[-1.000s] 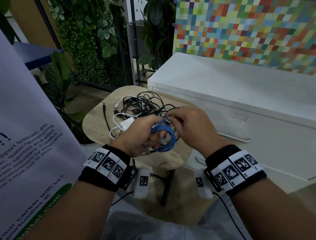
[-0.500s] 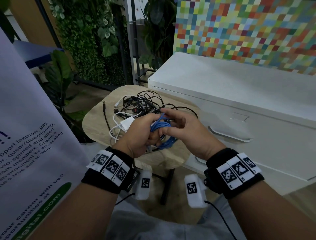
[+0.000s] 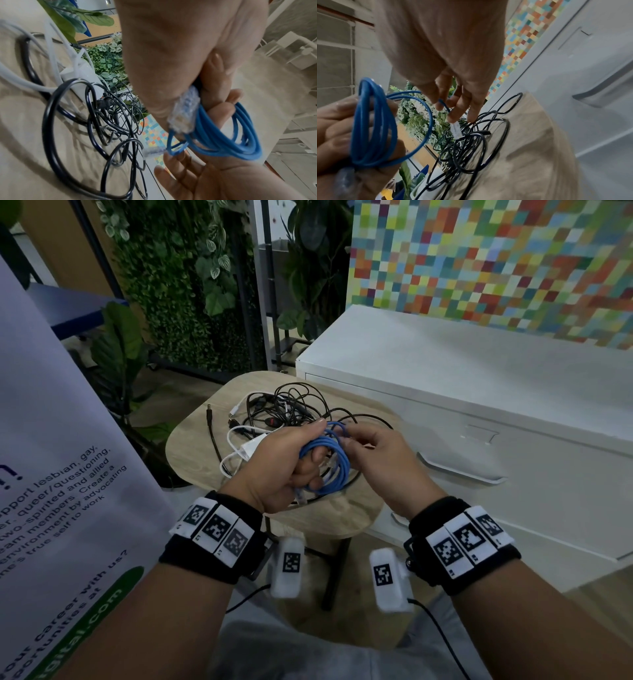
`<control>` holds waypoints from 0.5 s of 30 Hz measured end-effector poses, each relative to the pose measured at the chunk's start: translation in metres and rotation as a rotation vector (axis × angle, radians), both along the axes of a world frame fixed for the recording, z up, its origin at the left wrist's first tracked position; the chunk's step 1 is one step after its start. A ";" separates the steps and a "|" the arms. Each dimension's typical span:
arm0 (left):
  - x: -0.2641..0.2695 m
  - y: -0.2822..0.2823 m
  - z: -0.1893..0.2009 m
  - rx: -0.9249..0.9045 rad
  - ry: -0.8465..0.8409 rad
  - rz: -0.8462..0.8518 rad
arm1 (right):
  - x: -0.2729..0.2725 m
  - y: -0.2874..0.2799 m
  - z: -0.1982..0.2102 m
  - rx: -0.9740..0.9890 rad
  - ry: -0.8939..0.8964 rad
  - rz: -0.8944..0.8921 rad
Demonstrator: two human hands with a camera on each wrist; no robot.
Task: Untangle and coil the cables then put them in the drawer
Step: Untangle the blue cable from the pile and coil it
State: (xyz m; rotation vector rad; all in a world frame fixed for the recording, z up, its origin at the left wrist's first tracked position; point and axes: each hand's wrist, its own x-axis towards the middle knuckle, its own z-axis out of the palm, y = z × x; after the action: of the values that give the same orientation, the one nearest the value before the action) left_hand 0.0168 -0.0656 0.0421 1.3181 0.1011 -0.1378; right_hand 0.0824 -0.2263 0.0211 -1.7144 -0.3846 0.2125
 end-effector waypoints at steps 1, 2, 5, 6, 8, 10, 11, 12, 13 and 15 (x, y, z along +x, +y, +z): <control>0.000 -0.001 0.001 0.005 0.006 0.000 | 0.002 0.001 -0.002 -0.032 -0.046 -0.043; 0.000 -0.001 0.002 0.010 0.012 -0.001 | 0.004 0.000 -0.001 -0.029 -0.068 -0.086; 0.001 -0.002 0.000 0.010 0.022 -0.032 | 0.011 0.001 0.004 0.070 -0.070 -0.162; 0.001 -0.002 -0.002 0.005 0.024 -0.045 | 0.012 0.001 0.006 0.104 -0.051 -0.165; 0.002 -0.004 -0.004 0.001 0.014 -0.056 | 0.012 0.002 0.009 0.169 0.020 -0.130; 0.003 -0.005 -0.005 0.026 -0.009 -0.035 | 0.009 0.002 0.010 0.198 0.110 -0.063; 0.003 -0.005 -0.005 0.056 -0.022 -0.013 | 0.008 0.001 0.009 0.190 0.142 -0.035; 0.004 -0.005 -0.004 0.092 -0.033 0.013 | 0.007 0.000 0.007 0.181 0.166 -0.008; 0.004 -0.005 -0.003 0.126 -0.042 0.041 | 0.007 -0.001 0.006 0.177 0.187 0.018; 0.004 -0.004 -0.001 0.168 -0.055 0.095 | 0.006 -0.004 0.004 0.184 0.233 0.058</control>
State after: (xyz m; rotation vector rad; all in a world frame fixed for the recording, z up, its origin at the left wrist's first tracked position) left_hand 0.0210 -0.0699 0.0409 1.4811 0.1306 -0.0125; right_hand 0.0884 -0.2301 0.0256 -1.4794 -0.2729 0.4033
